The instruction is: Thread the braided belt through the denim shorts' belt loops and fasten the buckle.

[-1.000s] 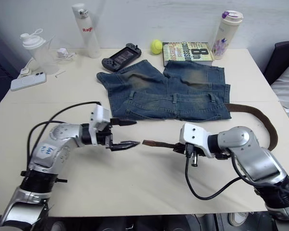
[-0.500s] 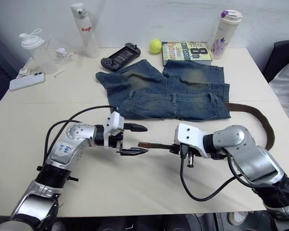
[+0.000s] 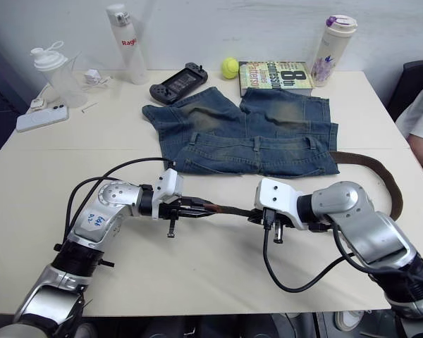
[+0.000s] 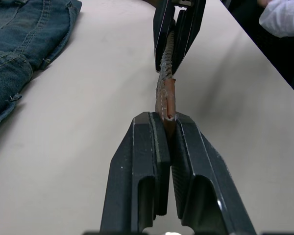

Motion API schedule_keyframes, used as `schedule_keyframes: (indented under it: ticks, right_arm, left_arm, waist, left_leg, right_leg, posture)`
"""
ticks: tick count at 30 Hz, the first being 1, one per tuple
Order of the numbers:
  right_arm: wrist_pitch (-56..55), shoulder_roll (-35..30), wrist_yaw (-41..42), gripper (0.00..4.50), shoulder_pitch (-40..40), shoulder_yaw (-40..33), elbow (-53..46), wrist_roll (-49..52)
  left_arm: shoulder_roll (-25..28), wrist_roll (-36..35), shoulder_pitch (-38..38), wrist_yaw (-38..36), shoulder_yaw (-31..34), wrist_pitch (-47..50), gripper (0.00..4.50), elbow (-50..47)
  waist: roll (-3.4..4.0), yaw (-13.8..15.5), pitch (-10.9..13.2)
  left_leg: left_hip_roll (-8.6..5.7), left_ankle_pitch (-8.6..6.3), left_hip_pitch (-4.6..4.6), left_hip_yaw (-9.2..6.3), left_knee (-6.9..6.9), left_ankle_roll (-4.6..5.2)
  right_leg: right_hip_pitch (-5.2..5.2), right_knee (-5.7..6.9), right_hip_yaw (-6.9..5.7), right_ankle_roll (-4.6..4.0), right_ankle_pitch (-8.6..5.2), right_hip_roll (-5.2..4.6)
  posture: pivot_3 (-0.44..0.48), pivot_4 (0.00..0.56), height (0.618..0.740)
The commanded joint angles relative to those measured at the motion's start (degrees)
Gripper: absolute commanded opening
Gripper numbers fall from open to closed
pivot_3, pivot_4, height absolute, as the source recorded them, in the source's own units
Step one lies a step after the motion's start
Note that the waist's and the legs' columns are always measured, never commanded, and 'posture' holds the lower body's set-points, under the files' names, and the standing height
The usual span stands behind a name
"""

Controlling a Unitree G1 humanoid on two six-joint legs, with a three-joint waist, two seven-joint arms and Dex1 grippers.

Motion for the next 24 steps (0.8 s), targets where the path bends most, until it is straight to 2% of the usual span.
schedule_keyframes:
  ticks: [1,3,4,5,6,8,9,11,13,15,17,19,21,24]
  right_arm:
    - [1.2,0.9,-1.8,0.88,-0.4,-2.5,-3.0,1.9]
    - [2.6,2.4,-3.3,1.71,-0.1,-4.7,-3.7,4.0]
    - [4.7,4.1,-5.5,2.19,0.2,-8.1,-4.1,6.1]
    - [6.3,5.3,-7.1,2.90,0.4,-10.6,-4.5,7.7]
    - [8.5,6.4,-8.5,3.09,1.2,-14.7,-5.2,10.2]
    - [13.7,8.8,-10.5,4.14,3.1,-23.7,-6.2,17.0]
    - [15.9,9.9,-11.4,4.44,4.6,-28.8,-6.7,20.4]
    - [19.6,12.5,-13.8,4.44,6.5,-37.0,-7.2,27.9]
    - [24.2,15.1,-15.6,4.44,9.4,-44.5,-7.8,41.1]
    - [26.6,16.4,-17.0,4.44,15.7,-47.6,-10.1,54.7]
    - [27.3,18.0,-22.0,4.44,20.7,-45.1,-12.3,62.0]
    - [27.0,20.9,-29.7,4.44,24.0,-39.5,-13.0,65.9]
    - [26.0,25.3,-38.0,4.44,25.1,-33.6,-11.9,66.6]
    - [22.2,32.5,-48.3,4.44,24.0,-28.7,-8.3,65.5]
  left_arm:
    - [-0.7,-2.0,0.4,1.0,2.1,1.8,0.00,-1.9]
    - [-1.3,-2.6,0.7,1.5,2.6,3.1,0.00,-2.1]
    - [-2.0,-4.1,1.0,2.2,3.5,5.4,0.00,-2.1]
    - [-2.5,-5.2,1.2,2.7,4.1,7.1,0.00,-2.3]
    - [-3.0,-6.7,1.7,3.2,5.0,9.5,0.00,-2.5]
    - [-3.2,-9.6,3.1,3.8,6.1,14.5,0.00,-3.4]
    - [-3.7,-11.6,4.0,4.9,7.1,17.4,0.00,-4.2]
    - [-5.4,-16.7,5.1,7.9,9.9,24.0,0.00,-5.5]
    - [-8.1,-23.4,5.2,12.5,14.3,32.2,0.00,-5.8]
    - [-10.9,-29.9,5.6,17.1,18.6,39.4,0.00,-6.3]
    - [-13.0,-36.1,6.1,21.0,22.2,45.3,0.00,-7.3]
    - [-14.1,-41.2,7.1,23.3,24.1,49.6,0.00,-9.3]
    - [-14.6,-44.7,8.0,25.2,24.9,52.4,0.00,-11.1]
    - [-14.1,-46.2,8.6,27.2,24.8,53.7,0.00,-12.0]
  waist:
    - [0.00,0.0,0.0]
    - [0.00,0.0,0.0]
    - [0.00,0.0,0.0]
    - [0.00,0.0,0.0]
    - [0.00,0.0,0.0]
    - [0.00,0.0,0.0]
    - [0.00,0.1,0.0]
    - [0.00,0.2,0.0]
    - [0.00,0.3,0.0]
    - [0.00,0.3,0.0]
    - [0.00,0.2,0.0]
    - [0.01,-0.4,0.0]
    - [0.00,-0.9,0.0]
    - [0.01,-1.1,0.0]
  left_leg:
    - [0.00,0.00,0.00,0.00,0.00,0.00]
    - [0.00,0.00,-0.01,-0.03,0.00,0.00]
    - [0.00,0.00,-0.01,-0.03,0.00,0.00]
    - [0.00,0.00,-0.02,-0.05,0.00,0.00]
    - [0.00,0.00,-0.03,-0.05,0.01,0.00]
    - [0.02,0.00,-0.12,-0.19,0.01,0.00]
    - [0.00,0.00,-0.18,-0.22,0.03,0.00]
    - [-0.04,0.01,-0.26,-0.40,0.07,0.01]
    - [-0.04,0.03,-0.36,-0.52,0.12,0.04]
    - [-0.08,0.06,-0.41,-0.68,0.13,0.07]
    - [-0.10,0.08,-0.40,-0.81,0.05,0.05]
    - [-0.10,0.12,-0.39,-0.91,0.02,0.01]
    - [-0.12,0.16,-0.34,-0.91,0.00,-0.05]
    - [-0.17,0.24,-0.34,-0.95,-0.04,-0.11]
  right_leg:
    - [0.00,0.00,0.00,0.00,0.00,0.00]
    - [0.00,0.01,-0.02,0.00,0.00,0.00]
    - [0.00,0.00,-0.03,0.00,0.00,0.00]
    - [0.01,0.02,-0.04,0.00,0.00,0.00]
    - [0.01,0.04,-0.04,0.00,0.00,0.00]
    - [0.01,0.15,-0.14,0.00,0.00,0.01]
    - [-0.02,0.15,-0.16,0.00,0.00,0.00]
    - [0.04,0.12,-0.19,0.00,0.00,0.01]
    - [0.05,0.12,-0.21,0.01,0.01,0.01]
    - [0.10,0.10,-0.22,0.02,0.01,0.01]
    - [0.20,0.02,-0.20,0.02,0.01,0.05]
    - [0.24,0.01,-0.18,0.02,0.01,0.09]
    - [0.22,0.02,-0.15,0.02,0.01,0.11]
    - [0.14,0.02,-0.12,0.02,0.01,0.10]
  posture:
    - [0.000,0.150,0.740]
    - [0.000,0.150,0.740]
    - [0.000,0.150,0.740]
    - [0.000,0.150,0.740]
    - [0.000,0.150,0.740]
    - [0.000,0.150,0.740]
    - [0.000,0.150,0.740]
    - [0.000,0.150,0.740]
    - [0.000,0.150,0.740]
    - [0.000,0.150,0.740]
    - [0.000,0.150,0.740]
    - [0.000,0.150,0.740]
    - [0.000,0.150,0.740]
    - [0.000,0.150,0.740]
